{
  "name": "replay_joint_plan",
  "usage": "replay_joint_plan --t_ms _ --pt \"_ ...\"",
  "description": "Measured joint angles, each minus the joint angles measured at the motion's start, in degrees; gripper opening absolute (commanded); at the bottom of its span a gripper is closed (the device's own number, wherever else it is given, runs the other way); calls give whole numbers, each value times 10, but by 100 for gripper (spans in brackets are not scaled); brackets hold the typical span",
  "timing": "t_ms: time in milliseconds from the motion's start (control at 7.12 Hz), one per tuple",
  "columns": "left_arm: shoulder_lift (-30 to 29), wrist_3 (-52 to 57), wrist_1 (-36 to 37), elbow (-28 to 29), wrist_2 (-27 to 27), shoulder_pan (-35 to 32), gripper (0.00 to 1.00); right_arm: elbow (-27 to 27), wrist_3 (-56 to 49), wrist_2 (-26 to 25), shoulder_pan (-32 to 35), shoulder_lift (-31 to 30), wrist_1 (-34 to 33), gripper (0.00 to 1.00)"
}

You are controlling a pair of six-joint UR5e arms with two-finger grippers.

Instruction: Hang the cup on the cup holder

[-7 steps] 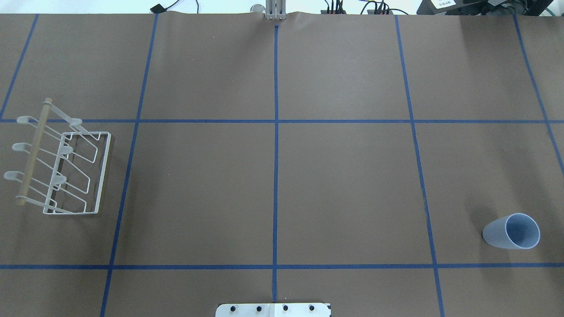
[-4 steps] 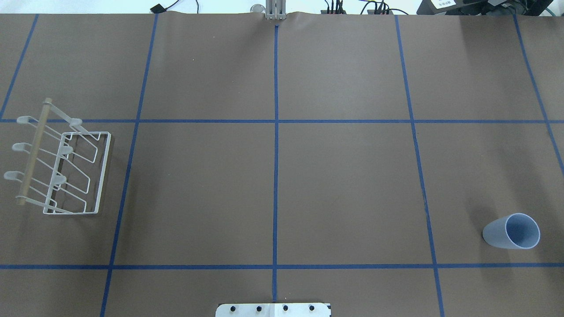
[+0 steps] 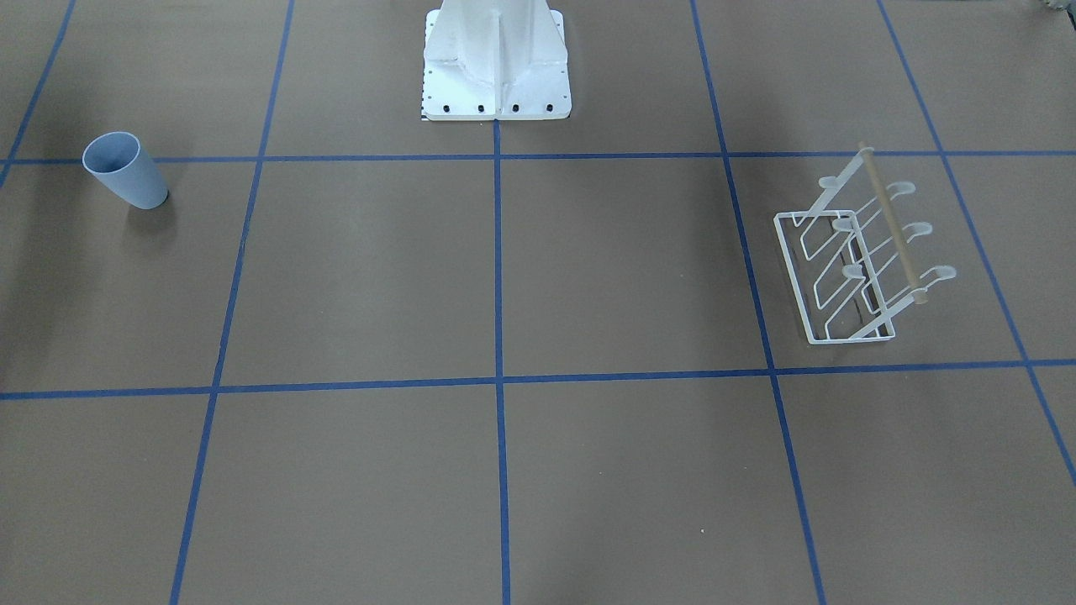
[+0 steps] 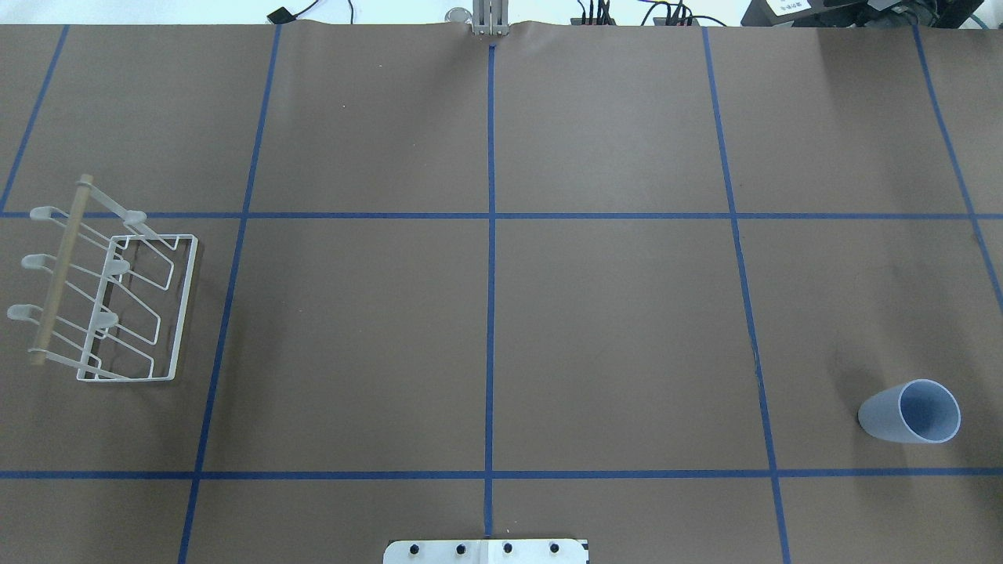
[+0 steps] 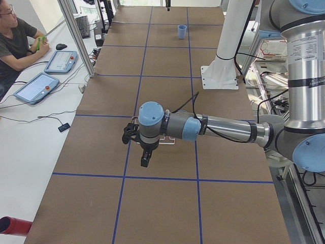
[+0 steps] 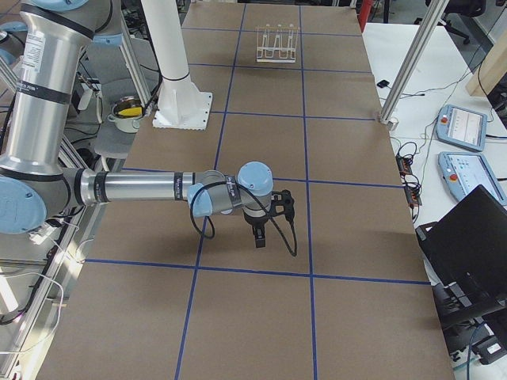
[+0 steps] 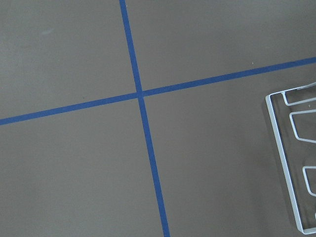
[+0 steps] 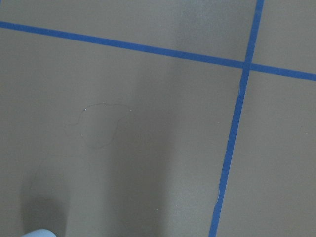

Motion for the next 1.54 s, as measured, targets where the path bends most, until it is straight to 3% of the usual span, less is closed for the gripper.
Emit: replay_joint_plan --t_ms 421,1404,1544 --pt "0 0 1 0 -14 0 98 58 134 -3 -112 -46 70 100" --pt "0 -1 1 1 -15 1 98 63 149 -5 -218 -63 73 98" --pt "0 -1 1 1 -15 1 98 59 151 -5 -225 -62 73 75"
